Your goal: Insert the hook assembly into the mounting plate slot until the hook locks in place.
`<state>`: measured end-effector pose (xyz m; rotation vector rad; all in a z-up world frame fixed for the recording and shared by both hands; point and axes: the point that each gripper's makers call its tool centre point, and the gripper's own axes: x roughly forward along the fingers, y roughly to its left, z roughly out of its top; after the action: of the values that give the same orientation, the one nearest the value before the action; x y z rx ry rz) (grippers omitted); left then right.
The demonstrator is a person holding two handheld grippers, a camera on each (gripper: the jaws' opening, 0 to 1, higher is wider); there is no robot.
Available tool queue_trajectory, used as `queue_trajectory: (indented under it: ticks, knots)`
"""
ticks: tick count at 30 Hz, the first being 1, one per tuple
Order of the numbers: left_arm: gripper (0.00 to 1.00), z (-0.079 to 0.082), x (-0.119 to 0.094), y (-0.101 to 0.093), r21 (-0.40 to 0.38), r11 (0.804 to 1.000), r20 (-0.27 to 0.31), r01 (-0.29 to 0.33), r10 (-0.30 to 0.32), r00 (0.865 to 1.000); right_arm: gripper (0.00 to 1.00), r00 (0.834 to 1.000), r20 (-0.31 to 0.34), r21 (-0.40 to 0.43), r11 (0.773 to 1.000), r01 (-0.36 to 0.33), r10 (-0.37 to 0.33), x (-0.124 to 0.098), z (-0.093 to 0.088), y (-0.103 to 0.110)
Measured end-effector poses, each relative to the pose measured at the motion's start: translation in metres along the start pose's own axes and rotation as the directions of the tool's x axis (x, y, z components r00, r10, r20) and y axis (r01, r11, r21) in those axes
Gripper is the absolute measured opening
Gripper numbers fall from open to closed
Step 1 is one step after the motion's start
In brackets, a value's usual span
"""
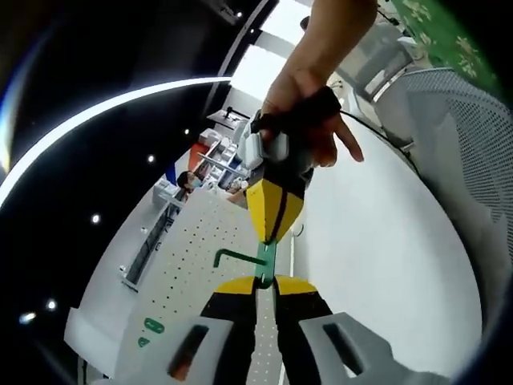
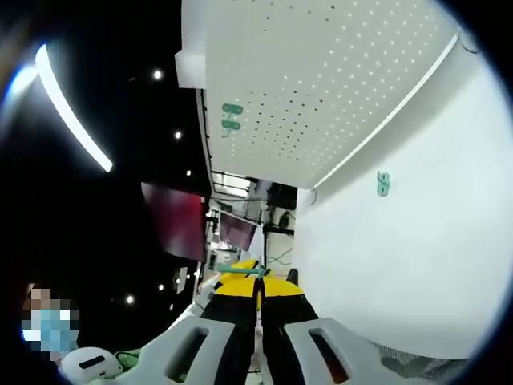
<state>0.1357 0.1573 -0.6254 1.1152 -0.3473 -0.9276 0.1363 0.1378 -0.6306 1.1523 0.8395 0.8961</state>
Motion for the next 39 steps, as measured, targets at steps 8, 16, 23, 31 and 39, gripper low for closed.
queue_trajectory:
  ticks: [8,16,23,31,39]
  knots:
    - [0.02,-0.002,-0.001,-0.002,0.03,0.999,-0.019,0.009,-0.009,1.0,0.02,1.0,0.02,-0.025,1.0,-0.013,0.013,0.0,0.004,0.005]
    - [0.02,-0.002,-0.002,-0.007,0.045,0.998,-0.028,0.039,-0.038,0.999,0.1,0.997,0.074,-0.197,0.979,0.042,-0.028,-0.015,0.017,0.009]
    - [0.02,-0.003,-0.002,-0.01,0.037,0.998,-0.029,0.054,-0.053,0.998,0.1,0.991,0.069,-0.454,0.882,0.13,-0.11,-0.019,0.018,0.017]
    - [0.02,0.0,-0.003,-0.014,0.039,0.997,-0.022,0.074,-0.073,0.997,0.09,0.979,-0.018,-0.633,0.761,0.145,-0.202,-0.015,0.01,0.026]
    - [0.02,0.001,-0.002,-0.022,0.05,0.993,-0.014,0.109,-0.109,0.994,0.08,0.919,-0.165,-0.788,0.608,0.095,-0.357,-0.013,0.0,0.031]
